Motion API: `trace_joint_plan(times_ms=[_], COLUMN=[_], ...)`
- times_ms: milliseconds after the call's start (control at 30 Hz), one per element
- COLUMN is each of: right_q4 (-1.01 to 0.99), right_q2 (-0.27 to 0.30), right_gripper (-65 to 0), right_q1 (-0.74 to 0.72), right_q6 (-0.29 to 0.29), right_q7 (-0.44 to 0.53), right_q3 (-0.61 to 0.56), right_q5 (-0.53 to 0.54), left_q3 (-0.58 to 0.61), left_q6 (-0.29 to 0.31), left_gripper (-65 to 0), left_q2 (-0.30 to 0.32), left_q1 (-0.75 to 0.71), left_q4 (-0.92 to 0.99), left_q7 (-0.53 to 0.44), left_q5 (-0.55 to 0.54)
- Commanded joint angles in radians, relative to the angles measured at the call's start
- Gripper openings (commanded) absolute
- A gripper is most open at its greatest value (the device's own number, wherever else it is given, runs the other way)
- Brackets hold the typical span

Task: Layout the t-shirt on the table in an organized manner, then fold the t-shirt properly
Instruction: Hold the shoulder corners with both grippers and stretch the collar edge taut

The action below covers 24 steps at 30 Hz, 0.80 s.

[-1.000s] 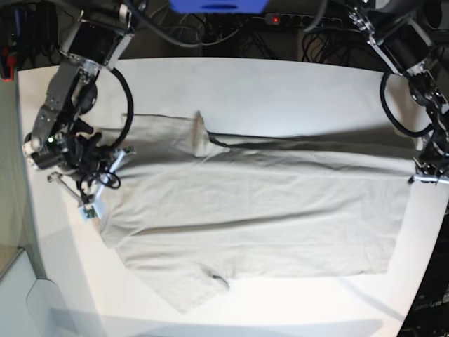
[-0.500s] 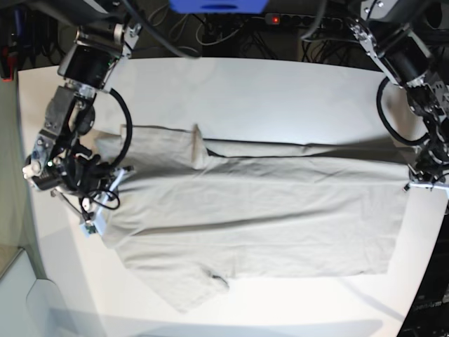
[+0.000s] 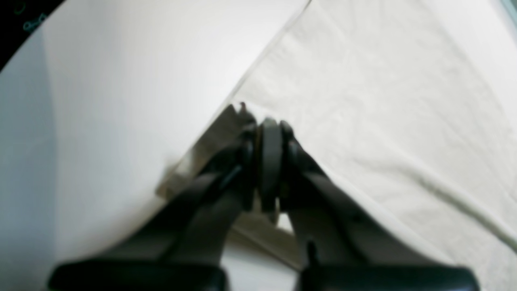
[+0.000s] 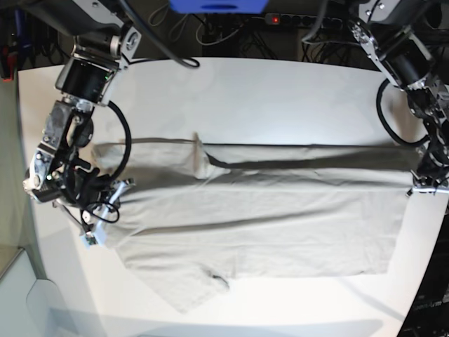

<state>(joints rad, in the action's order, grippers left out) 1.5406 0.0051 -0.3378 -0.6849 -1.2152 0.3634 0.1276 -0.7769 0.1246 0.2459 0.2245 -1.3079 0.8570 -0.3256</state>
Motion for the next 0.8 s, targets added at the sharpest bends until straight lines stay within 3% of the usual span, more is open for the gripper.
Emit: trace_joint_plan(times_ms=[0, 133, 233, 300, 467, 767], right_q4=[0.018, 0.018, 0.018, 0.018, 0.028, 0.028], right_q2=[0.008, 0.008, 0.017, 0.039, 0.054, 0.088], right_gripper=[-65.0, -64.0, -53.7, -43.8, -28.1, -26.9], right_q1=[-0.024, -0.022, -0.022, -0.02, 0.006, 0.124], right_q6=[-0.013, -0.013, -0.013, -0.013, -0.013, -0.013], right_q7=[0.018, 0.013, 0.01, 0.01, 0.008, 0.018], right_q3=[0.0, -0.002, -0.019, -0.05, -0.054, 0.018], right_q5=[0.007, 0.007, 0.007, 0.007, 0.008, 0.01], left_q3=[-0.002, -0.002, -0.002, -0.003, -0.009, -0.009], left_q6=[0.0, -0.001, 0.0, 0.0, 0.002, 0.002], left_gripper=[-62.6, -46.7, -30.6, -24.8, -24.1, -24.1], left_q2=[0.019, 0.019, 0.017, 0.017, 0.016, 0.017], left_q1=[0.022, 0.022, 0.022, 0.022, 0.019, -0.096], left_q4=[-0.015, -0.015, -0.015, -0.019, -0.045, -0.045], left_q7=[-0.025, -0.023, -0.023, -0.023, -0.014, -0.04], left_q5=[-0.007, -0.007, -0.016, -0.016, -0.017, -0.014])
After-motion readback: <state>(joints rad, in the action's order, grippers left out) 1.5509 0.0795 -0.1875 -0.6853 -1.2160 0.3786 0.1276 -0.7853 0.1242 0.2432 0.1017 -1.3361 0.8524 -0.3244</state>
